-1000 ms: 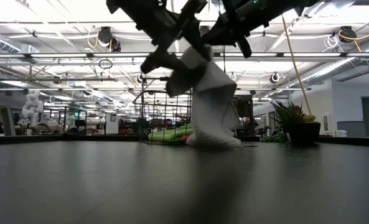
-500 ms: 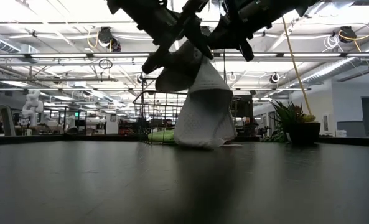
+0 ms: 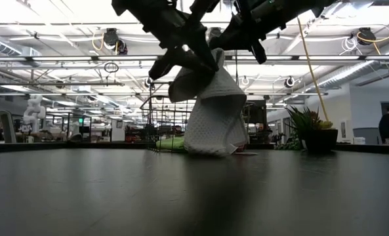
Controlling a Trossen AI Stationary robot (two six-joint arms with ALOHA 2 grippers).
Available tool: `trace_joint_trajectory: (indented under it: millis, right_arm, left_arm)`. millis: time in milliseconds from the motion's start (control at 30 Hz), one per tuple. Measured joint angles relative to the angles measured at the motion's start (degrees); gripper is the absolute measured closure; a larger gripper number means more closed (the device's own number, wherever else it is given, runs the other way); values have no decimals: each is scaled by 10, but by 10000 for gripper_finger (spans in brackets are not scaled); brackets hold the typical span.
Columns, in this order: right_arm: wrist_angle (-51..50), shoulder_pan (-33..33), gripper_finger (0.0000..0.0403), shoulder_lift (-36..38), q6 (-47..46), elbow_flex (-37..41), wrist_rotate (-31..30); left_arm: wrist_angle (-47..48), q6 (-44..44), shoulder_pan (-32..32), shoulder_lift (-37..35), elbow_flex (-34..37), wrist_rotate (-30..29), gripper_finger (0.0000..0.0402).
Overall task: Fold microfiber towels
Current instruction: Fold the gray microfiber cloth
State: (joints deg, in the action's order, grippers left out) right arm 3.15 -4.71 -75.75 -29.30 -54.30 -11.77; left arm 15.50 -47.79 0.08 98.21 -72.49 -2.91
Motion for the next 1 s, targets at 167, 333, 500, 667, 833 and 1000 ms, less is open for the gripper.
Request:
trace_joint_trajectory:
  millis: [167,333,500,667,833,1000]
  right_arm:
    - [-1,0,403,0,0,0,0]
    - [-29,1,403,0,0,0,7]
    - [-69,7,403,0,0,0,22]
    - [-71,11,403,0,0,-1,58]
    - [-37,11,403,3,1,-4,115]
    - [31,18,403,2,52,-2,144]
  left_arm:
    - [2,24,-2,0,0,14,394]
    - [12,35,-10,-34,0,51,399]
    - [62,57,-25,-112,0,43,400]
    - [88,90,-41,-213,0,-35,400]
    - [97,132,-52,-286,2,-128,400]
    - [101,155,-50,-311,2,-166,401]
